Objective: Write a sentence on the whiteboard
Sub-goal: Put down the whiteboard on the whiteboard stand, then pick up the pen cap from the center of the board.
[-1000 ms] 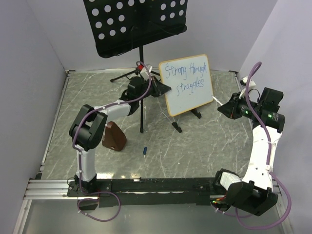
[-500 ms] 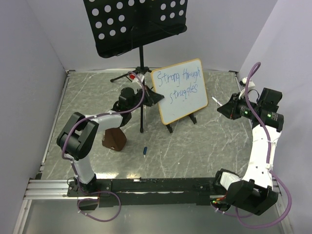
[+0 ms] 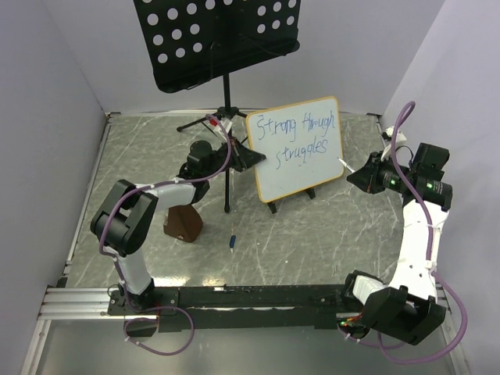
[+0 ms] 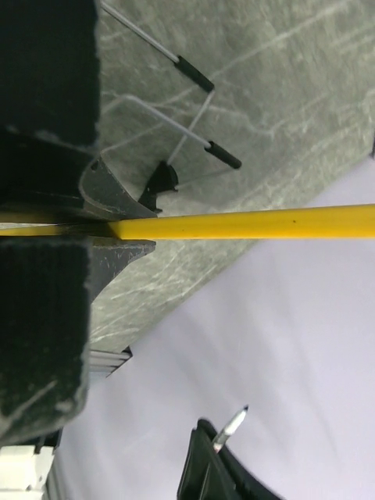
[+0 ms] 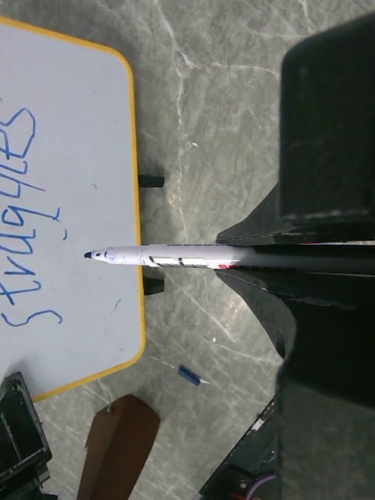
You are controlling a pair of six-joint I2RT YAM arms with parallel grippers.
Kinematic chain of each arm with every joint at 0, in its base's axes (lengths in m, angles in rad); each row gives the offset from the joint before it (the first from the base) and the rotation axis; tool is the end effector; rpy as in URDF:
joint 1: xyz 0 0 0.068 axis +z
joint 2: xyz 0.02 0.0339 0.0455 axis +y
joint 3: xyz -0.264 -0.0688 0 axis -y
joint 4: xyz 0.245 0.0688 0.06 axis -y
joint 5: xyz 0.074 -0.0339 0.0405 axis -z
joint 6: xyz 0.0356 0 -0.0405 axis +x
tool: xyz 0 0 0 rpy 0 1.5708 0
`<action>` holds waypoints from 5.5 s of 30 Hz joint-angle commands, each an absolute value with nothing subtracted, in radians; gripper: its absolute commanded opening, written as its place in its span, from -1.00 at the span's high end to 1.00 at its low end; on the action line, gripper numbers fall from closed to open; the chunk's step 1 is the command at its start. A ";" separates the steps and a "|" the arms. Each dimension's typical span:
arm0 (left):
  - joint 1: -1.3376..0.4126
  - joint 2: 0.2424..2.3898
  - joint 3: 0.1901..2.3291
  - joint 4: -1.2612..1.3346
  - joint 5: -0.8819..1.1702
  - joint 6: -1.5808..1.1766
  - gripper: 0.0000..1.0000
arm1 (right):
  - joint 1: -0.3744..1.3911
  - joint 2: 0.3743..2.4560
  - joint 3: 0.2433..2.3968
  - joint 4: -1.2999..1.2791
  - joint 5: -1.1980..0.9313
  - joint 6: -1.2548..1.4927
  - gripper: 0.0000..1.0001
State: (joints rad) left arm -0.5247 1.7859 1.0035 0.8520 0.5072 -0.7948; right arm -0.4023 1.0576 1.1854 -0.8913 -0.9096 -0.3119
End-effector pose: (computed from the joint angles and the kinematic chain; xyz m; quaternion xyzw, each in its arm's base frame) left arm 0.3352 -0.2140 0.2486 0.0929 0.6790 -0.5691 0.4544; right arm 0.1904 -0.0505 0.3679 -0.1350 0.8331 0.2552 0.4718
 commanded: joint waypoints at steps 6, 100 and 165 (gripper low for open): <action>-0.489 1.723 1.045 1.141 0.540 -0.818 0.98 | -0.408 1.040 1.180 -0.865 -0.925 -0.324 1.00; -0.388 1.822 0.753 0.996 0.535 -0.480 0.19 | -0.408 1.019 1.181 -0.870 -0.948 -0.321 1.00; -0.859 1.440 1.117 -0.598 -0.152 -0.914 -0.45 | -0.380 0.957 0.986 -0.784 -1.055 -0.353 1.00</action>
